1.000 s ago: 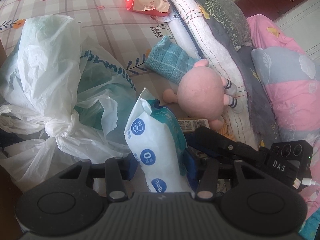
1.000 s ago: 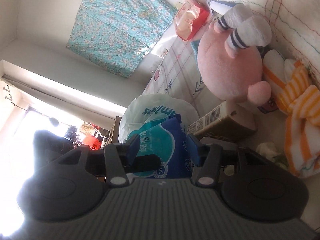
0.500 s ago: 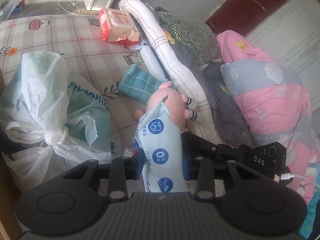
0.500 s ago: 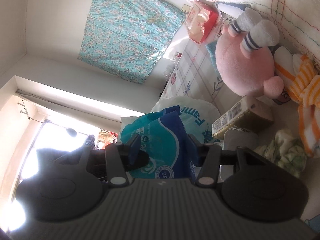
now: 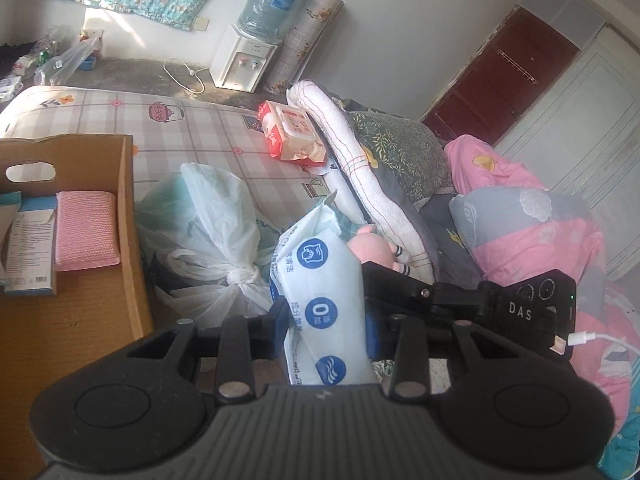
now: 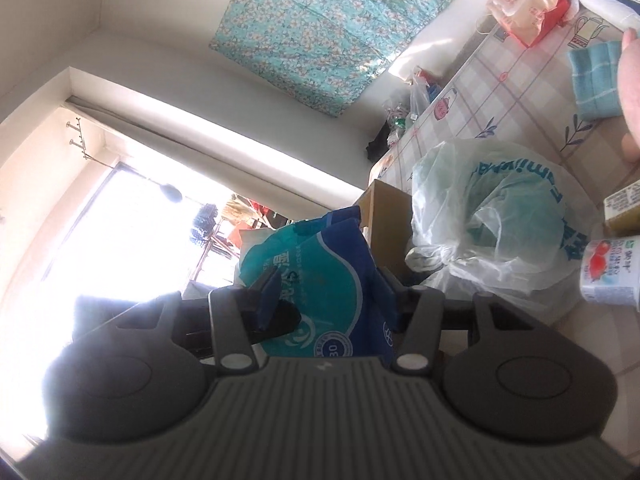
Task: Organize soft objects
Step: 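Carry the wet-wipes pack with the left tool over the cardboard box, then lower the wet-wipes pack into the box and open the left tool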
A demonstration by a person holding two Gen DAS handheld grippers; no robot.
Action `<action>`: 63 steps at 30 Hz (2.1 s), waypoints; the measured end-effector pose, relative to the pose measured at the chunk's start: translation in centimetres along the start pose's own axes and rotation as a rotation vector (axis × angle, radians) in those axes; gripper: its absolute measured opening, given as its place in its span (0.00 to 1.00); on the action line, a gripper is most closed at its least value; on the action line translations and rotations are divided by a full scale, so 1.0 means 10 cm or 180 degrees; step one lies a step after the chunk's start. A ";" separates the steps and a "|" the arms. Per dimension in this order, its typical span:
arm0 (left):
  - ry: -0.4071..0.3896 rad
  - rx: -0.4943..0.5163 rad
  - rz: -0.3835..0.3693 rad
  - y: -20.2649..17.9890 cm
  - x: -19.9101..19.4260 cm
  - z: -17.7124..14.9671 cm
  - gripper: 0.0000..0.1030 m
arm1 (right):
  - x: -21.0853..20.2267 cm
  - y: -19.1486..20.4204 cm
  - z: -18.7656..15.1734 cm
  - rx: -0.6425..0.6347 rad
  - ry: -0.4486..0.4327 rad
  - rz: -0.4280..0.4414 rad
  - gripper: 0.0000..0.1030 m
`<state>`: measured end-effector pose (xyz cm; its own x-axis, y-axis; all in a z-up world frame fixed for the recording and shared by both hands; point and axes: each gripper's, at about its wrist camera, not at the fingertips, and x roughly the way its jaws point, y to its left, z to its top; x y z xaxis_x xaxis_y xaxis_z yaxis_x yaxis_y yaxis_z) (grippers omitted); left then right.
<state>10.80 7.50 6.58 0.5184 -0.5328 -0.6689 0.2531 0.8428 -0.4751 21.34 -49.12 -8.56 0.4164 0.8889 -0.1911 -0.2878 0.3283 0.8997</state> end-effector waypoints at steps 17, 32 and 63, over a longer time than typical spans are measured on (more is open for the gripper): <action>-0.0136 -0.0963 0.0152 1.56 -0.58 -0.25 0.36 | 1.54 0.59 -0.45 -0.0474 0.0752 -0.0302 0.50; 0.0575 -0.1276 0.0876 2.27 0.18 -0.35 0.63 | 1.10 0.39 -0.25 -0.0848 0.0282 -0.0797 0.50; 0.0531 -0.1007 0.1165 1.88 0.60 -0.04 0.80 | 0.63 -0.17 -0.36 -0.0411 0.0095 -0.0872 0.54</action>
<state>18.37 20.15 -6.62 0.3830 -0.2338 -0.8937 -0.1939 0.9256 -0.3252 21.32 -42.94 -12.68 0.4687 0.7701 -0.4329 -0.2763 0.5932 0.7561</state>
